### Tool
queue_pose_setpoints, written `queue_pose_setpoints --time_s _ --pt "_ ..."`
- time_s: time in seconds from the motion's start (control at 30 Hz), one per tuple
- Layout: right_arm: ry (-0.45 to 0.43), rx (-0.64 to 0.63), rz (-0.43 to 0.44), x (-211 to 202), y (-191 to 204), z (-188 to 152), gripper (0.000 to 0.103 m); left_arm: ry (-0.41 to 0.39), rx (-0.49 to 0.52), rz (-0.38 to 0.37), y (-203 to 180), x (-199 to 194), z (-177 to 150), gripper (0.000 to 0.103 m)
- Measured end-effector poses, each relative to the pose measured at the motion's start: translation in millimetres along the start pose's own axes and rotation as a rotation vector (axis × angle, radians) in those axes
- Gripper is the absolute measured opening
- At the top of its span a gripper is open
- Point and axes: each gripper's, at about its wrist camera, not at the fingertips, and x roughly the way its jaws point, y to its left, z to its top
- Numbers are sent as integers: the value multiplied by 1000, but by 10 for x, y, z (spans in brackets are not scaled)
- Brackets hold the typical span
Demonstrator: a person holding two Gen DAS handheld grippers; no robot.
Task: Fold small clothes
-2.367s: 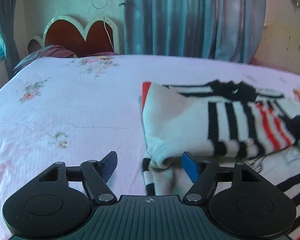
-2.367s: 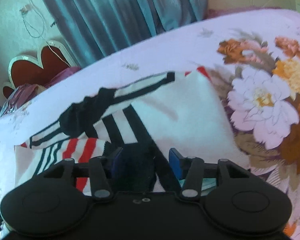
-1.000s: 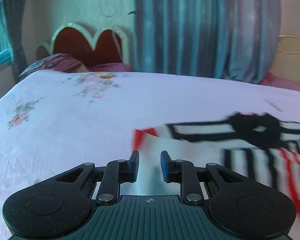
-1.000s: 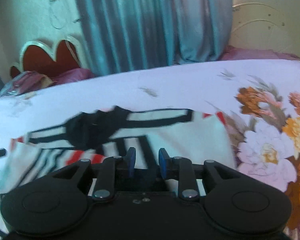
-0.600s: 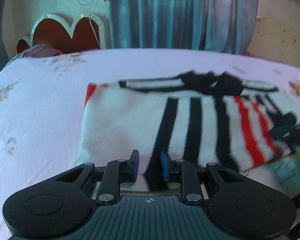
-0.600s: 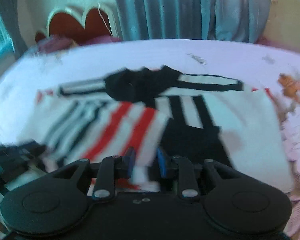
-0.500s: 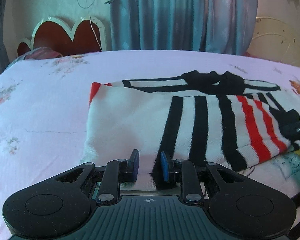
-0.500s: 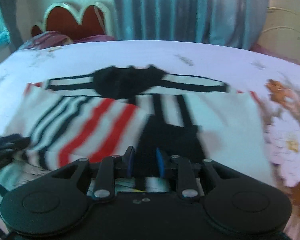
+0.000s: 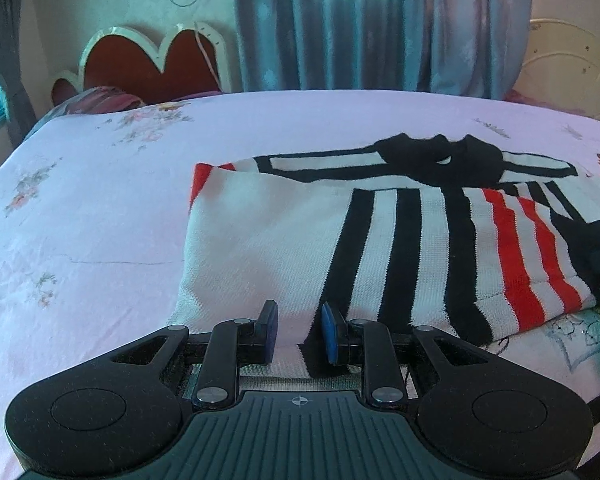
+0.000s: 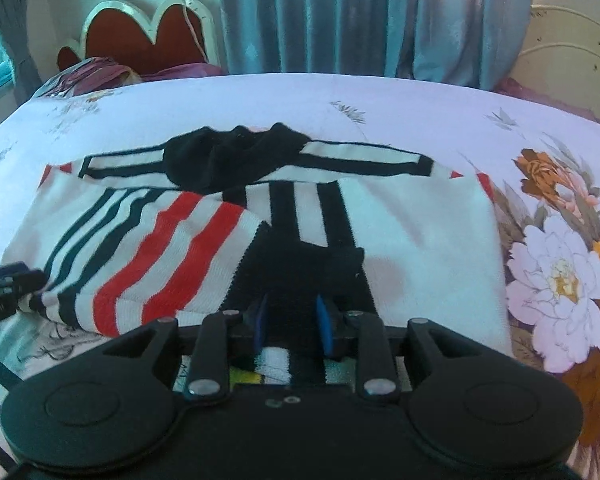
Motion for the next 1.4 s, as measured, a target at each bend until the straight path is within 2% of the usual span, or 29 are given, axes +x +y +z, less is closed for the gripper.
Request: queue_pose_setpoints --time_s 0.1,0.3,0.37,0.43,0.53,0.63,0.73,0.77,0.83,0.9,1.03,1.13,1.17,1.27,1.4 --pt "-40 8 59 -175 37 20 29 -14 -26 2 -40 -140 13 24" --pt "-13 35 137 -248 74 -32 30 -23 -19 -28 -240 -378 -7 26" --pt "-5 32 151 -268 103 -65 31 -21 -17 -43 -323 -436 -23 33" --pt "1 22 162 -293 150 -109 31 -19 -9 -50 -408 -483 -51 58" --pt "11 -2 172 -318 229 -174 31 -27 15 -58 -526 -545 -114 60" --pt "28 -34 179 -344 295 -276 33 9 38 -64 -589 -510 -214 60" --pt "45 -82 161 -364 331 -416 33 38 47 -61 -555 -469 -374 61" --pt "50 -95 152 -373 331 -470 33 23 52 -61 -519 -485 -433 64" --pt "48 -127 115 -416 314 -595 31 7 76 -34 -446 -518 -514 79" --pt "30 -152 57 -478 248 -704 32 6 85 -28 -326 -546 -569 81" --pt "13 -95 -56 -617 -31 -879 33 8 49 -36 11 -590 -718 91" --pt "25 -27 -121 -746 -158 -956 33 28 19 -49 168 -664 -753 91" --pt "29 -3 -123 -796 -159 -968 34 32 13 -53 185 -708 -748 91" --pt "14 56 -56 -979 -10 -988 34 20 -1 -110 192 -915 -768 91" --pt "-4 2 14 -1124 496 -1006 33 -8 50 -200 31 -1187 -821 91"
